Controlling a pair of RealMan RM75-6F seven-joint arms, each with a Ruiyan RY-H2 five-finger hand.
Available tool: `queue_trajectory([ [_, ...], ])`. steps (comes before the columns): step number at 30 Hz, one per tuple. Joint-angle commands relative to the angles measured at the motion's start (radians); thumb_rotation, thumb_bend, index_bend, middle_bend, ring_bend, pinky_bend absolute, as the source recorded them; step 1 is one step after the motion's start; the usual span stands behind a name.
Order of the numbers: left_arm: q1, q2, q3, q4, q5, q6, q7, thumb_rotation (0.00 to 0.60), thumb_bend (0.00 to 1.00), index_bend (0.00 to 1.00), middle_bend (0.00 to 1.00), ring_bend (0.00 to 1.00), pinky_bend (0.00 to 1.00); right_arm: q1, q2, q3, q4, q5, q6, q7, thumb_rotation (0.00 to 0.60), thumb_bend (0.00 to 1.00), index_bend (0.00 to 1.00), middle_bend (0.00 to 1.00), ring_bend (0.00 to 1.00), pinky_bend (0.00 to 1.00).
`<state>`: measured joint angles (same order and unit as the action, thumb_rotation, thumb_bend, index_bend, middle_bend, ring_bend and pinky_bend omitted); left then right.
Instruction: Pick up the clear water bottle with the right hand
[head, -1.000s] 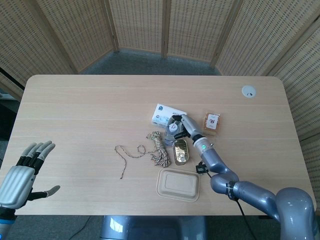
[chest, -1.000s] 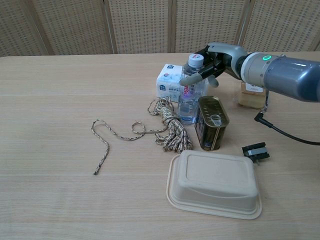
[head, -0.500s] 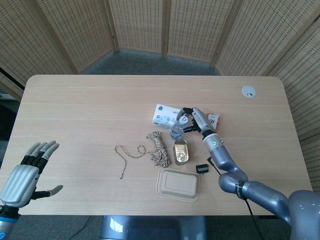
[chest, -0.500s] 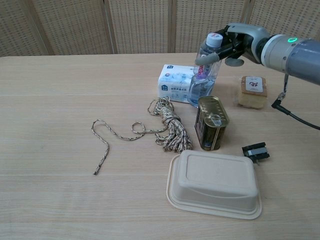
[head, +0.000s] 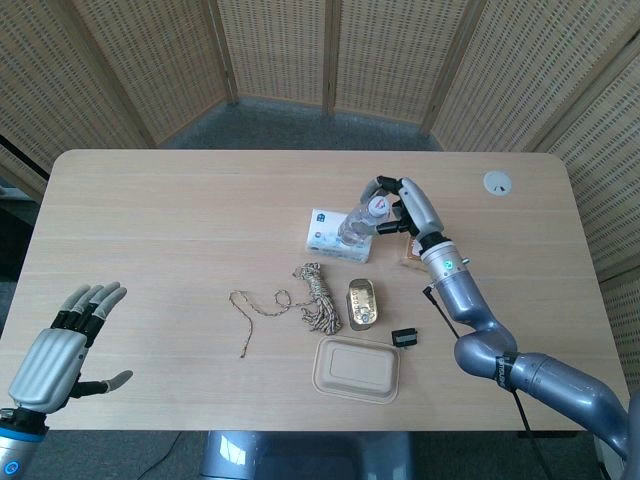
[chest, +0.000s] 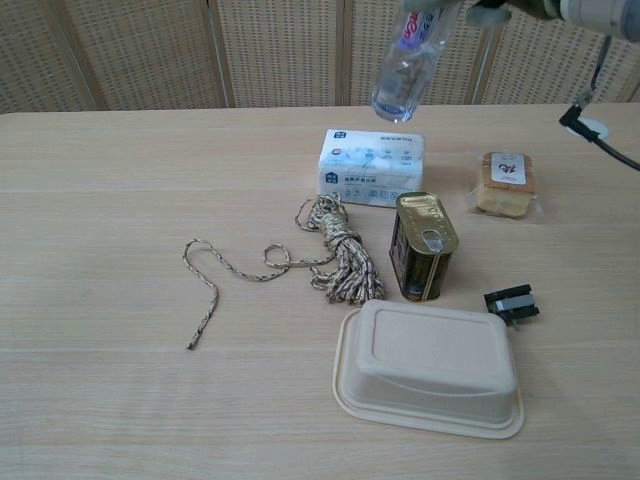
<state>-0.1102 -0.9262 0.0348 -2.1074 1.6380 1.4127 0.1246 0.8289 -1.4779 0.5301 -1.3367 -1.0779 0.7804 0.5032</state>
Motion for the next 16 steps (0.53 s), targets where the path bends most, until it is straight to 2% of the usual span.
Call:
queue_trajectory([
  [1,0.002,0.000,0.002,0.003,0.002,0.003,-0.004,0.600,0.15,0.00,0.00,0.00,0.00,0.011,0.039,0.035,-0.043,0.017,0.021,-0.017,0.600,0.16,0.73,0.80,0.90,0.98],
  [7,0.008,-0.007,0.009,0.015,0.008,0.009,-0.022,0.600,0.15,0.00,0.00,0.00,0.00,0.011,0.101,0.072,-0.128,0.048,0.050,-0.039,0.600,0.15,0.74,0.80,0.90,0.98],
  [16,0.003,-0.013,0.006,0.023,0.019,0.010,-0.032,0.600,0.15,0.00,0.00,0.00,0.00,-0.001,0.148,0.078,-0.190,0.085,0.087,-0.068,0.600,0.15,0.74,0.80,0.90,0.98],
])
